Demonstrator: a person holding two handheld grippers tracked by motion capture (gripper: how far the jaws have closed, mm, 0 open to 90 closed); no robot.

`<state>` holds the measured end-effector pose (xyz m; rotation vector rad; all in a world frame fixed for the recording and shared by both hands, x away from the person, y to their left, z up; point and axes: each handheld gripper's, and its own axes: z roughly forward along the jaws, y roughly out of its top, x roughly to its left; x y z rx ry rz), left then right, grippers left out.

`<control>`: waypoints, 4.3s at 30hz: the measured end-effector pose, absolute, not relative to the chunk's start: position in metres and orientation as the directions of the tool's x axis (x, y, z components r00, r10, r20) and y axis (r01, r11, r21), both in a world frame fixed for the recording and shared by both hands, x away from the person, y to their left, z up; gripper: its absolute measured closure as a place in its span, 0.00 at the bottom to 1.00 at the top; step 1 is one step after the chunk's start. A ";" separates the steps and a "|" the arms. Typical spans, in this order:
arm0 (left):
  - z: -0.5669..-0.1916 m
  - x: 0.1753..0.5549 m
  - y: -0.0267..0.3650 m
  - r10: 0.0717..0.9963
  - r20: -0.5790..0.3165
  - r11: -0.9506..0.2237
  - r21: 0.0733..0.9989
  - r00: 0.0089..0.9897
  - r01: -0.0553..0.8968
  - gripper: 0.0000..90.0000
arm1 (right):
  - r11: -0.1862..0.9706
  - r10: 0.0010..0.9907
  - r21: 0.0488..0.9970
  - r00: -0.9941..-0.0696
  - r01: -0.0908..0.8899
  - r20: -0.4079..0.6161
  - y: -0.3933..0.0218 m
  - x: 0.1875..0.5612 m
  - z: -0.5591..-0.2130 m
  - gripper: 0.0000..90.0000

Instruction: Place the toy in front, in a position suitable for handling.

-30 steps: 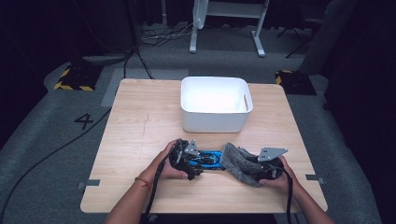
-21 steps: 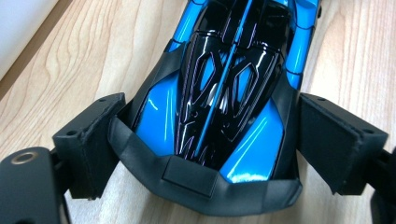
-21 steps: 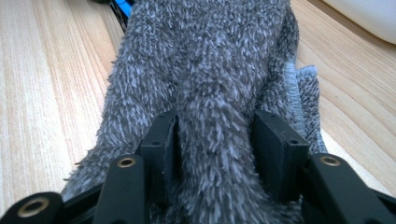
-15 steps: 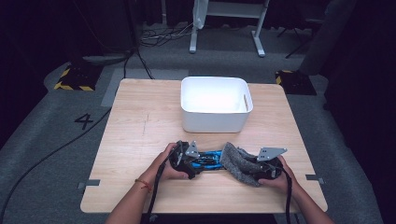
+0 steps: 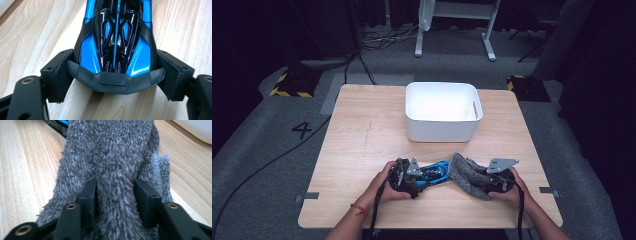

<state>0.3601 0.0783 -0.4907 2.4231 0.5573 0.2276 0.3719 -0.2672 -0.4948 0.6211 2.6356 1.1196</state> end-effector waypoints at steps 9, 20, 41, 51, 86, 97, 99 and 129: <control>-0.481 0.372 0.055 0.437 -0.006 -0.718 0.600 0.899 0.353 0.18 | 0.612 0.450 0.732 -0.893 0.301 -0.009 -0.267 0.373 -0.496 0.72; -0.483 0.370 0.062 0.431 0.018 -0.731 0.593 0.902 0.337 0.24 | 0.627 0.486 0.724 -0.870 0.287 -0.076 -0.270 0.370 -0.492 0.68; -0.468 0.384 0.035 0.408 0.013 -0.764 0.552 0.913 0.333 0.18 | 0.621 0.459 0.724 -0.888 0.299 -0.027 -0.272 0.373 -0.494 0.84; -0.473 0.396 0.010 0.373 0.023 -0.807 0.501 0.928 0.312 0.19 | 0.649 0.417 0.710 -0.908 0.273 -0.032 -0.261 0.370 -0.493 0.85; -0.452 0.396 0.016 0.374 0.024 -0.725 0.631 0.927 0.276 0.27 | 0.624 0.471 0.716 -0.882 0.313 -0.025 -0.285 0.375 -0.489 0.83; -0.432 0.372 0.061 0.417 0.029 -0.586 0.772 0.908 0.244 0.27 | 0.665 0.477 0.690 -0.873 0.284 -0.101 -0.278 0.371 -0.487 0.71; -0.434 0.369 0.067 0.428 0.034 -0.574 0.782 0.903 0.243 0.27 | 0.664 0.483 0.689 -0.870 0.290 -0.098 -0.279 0.372 -0.486 0.65; -0.443 0.354 0.083 0.410 -0.019 -0.474 0.850 0.912 0.231 0.27 | 0.708 0.463 0.638 -0.882 0.304 -0.093 -0.243 0.387 -0.473 0.88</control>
